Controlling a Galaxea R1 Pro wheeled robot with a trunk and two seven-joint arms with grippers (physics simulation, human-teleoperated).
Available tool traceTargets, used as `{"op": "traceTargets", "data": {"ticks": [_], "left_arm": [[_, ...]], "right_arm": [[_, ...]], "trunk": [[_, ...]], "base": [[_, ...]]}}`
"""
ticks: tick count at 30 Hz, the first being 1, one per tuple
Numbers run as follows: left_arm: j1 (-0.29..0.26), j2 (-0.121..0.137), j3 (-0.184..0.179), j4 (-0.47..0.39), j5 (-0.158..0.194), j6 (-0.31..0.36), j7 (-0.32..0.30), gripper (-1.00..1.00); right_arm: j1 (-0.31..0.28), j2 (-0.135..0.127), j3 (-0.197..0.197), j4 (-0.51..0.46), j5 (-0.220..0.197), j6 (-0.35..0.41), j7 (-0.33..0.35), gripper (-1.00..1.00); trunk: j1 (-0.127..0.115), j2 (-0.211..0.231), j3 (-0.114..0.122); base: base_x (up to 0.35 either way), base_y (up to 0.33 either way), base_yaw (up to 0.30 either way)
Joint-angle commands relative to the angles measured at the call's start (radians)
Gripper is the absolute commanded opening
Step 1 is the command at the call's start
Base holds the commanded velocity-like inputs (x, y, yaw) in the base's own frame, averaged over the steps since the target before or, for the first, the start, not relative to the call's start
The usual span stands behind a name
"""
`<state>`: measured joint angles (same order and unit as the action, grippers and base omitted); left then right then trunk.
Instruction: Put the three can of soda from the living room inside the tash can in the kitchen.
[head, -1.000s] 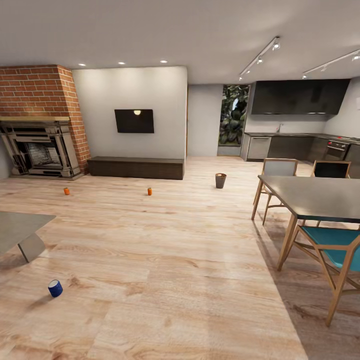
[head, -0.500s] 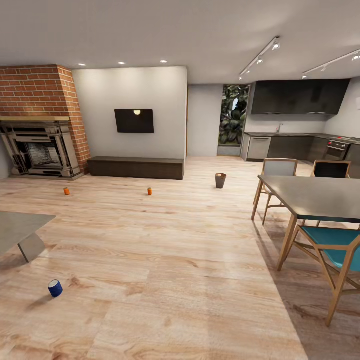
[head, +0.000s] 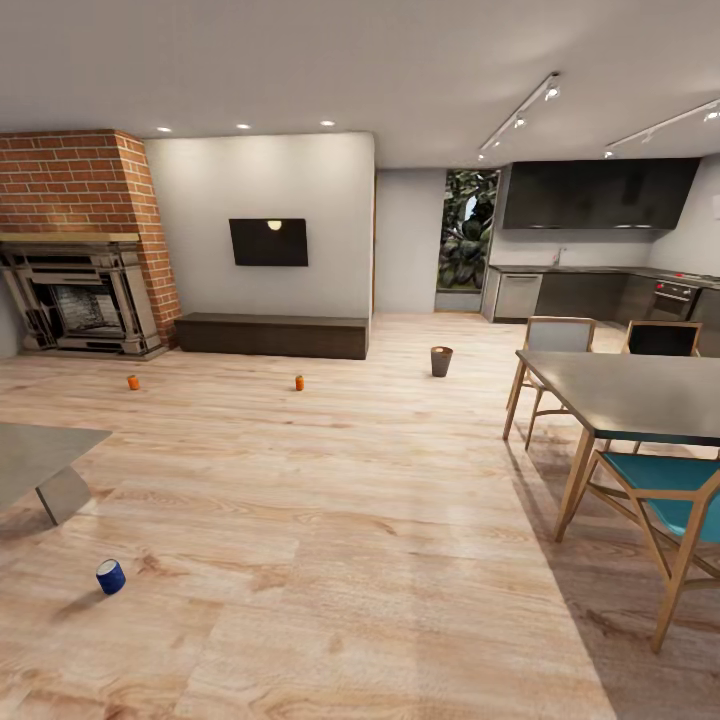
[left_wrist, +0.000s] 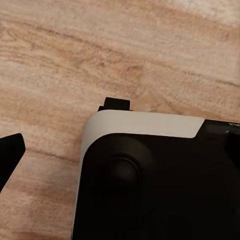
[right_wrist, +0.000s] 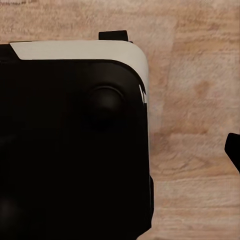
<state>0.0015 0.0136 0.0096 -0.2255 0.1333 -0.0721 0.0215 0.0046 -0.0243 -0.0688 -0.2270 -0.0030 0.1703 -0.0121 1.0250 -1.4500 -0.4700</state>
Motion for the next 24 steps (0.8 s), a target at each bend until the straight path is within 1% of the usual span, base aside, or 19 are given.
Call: {"op": "traceTargets", "data": {"ticks": [1, 6, 12, 18, 20, 24], "left_arm": [[0.0, 0.0, -0.001, 0.0, -0.001, 0.0, 0.0, 1.0], [0.0, -0.001, -0.003, 0.0, -0.008, 0.0, 0.0, 1.0], [0.0, -0.001, -0.004, 0.0, -0.01, 0.0, 0.0, 1.0], [0.0, -0.001, 0.002, -0.001, -0.006, 0.0, 0.0, 1.0], [0.0, 0.0, 0.0, -0.001, -0.004, 0.002, 0.0, 1.0], [0.0, 0.006, 0.001, -0.002, -0.002, 0.01, -0.001, 1.0]], "right_arm": [[0.0, 0.0, -0.002, 0.0, -0.002, 0.0, 0.0, 1.0], [0.0, 0.0, -0.004, 0.0, -0.007, -0.007, -0.001, 1.0], [0.0, 0.0, -0.005, 0.0, -0.008, -0.011, -0.001, 1.0], [0.0, 0.0, -0.003, 0.0, -0.009, -0.03, -0.001, 1.0], [0.0, 0.0, -0.003, 0.0, -0.009, -0.037, -0.001, 1.0], [0.0, 0.0, -0.003, 0.0, -0.009, -0.057, -0.001, 1.0]], "trunk": [[0.0, 0.0, 0.0], [0.0, 0.0, 0.0], [0.0, 0.0, 0.002], [0.0, 0.0, 0.005], [0.0, 0.0, 0.006], [0.0, 0.0, 0.008]], "base": [[0.0, 0.0, 0.0], [0.0, 0.0, -0.129], [0.0, 0.0, -0.235], [0.002, 0.0, -0.244], [0.125, 0.0, -0.218], [0.287, 0.0, -0.125]]}}
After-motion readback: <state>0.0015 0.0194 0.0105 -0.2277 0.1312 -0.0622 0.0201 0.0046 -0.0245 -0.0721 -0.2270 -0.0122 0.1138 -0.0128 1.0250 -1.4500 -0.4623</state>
